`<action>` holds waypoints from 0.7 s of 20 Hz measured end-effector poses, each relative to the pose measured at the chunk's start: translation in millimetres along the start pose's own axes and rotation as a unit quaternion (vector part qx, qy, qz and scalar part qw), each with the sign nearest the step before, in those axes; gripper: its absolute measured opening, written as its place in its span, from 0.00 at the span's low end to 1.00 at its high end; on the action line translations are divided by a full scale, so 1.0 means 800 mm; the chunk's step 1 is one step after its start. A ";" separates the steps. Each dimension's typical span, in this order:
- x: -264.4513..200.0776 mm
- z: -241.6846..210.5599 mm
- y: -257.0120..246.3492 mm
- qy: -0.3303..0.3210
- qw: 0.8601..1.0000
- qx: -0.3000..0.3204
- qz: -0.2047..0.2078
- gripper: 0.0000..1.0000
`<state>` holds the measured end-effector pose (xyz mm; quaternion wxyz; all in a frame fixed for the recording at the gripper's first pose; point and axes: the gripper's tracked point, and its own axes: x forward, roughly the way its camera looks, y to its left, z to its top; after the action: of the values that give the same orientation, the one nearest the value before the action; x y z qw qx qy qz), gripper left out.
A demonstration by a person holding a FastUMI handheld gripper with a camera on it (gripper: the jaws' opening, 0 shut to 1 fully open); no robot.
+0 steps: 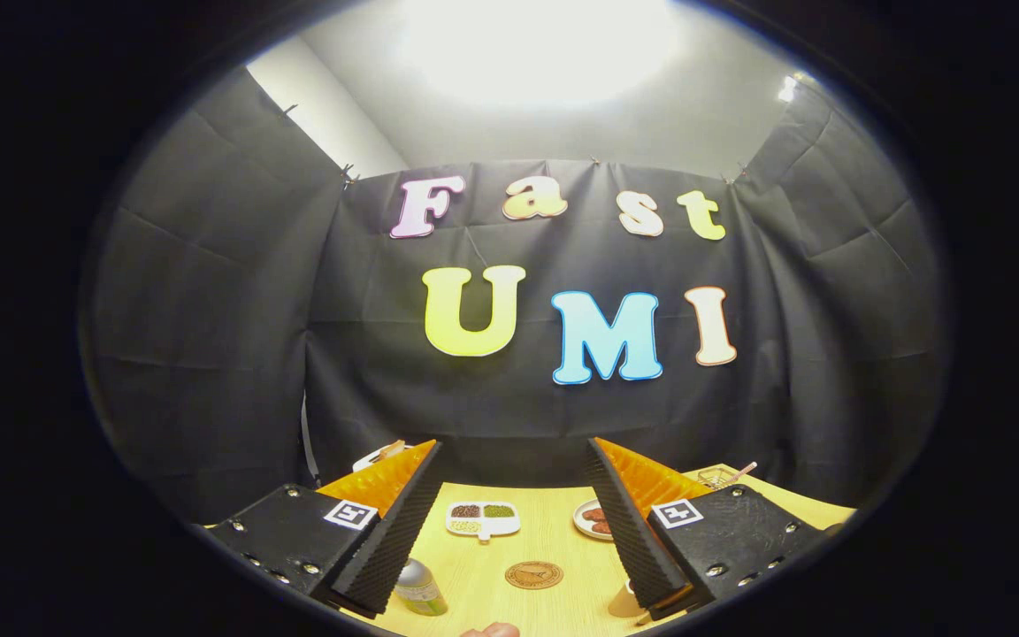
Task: Take the bottle from table, then pour the juice into the cup, finally place the bottle on the coaster
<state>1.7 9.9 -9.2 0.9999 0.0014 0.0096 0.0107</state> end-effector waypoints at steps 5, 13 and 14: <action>0.003 -0.010 0.014 0.000 1.000 -0.016 0.009 0.97; 0.008 -0.048 0.061 0.012 0.999 -0.013 0.035 0.98; 0.009 -0.052 0.066 0.012 0.999 -0.015 0.038 0.98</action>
<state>6.9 63.2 -50.9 0.9985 -0.0135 0.0215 0.0489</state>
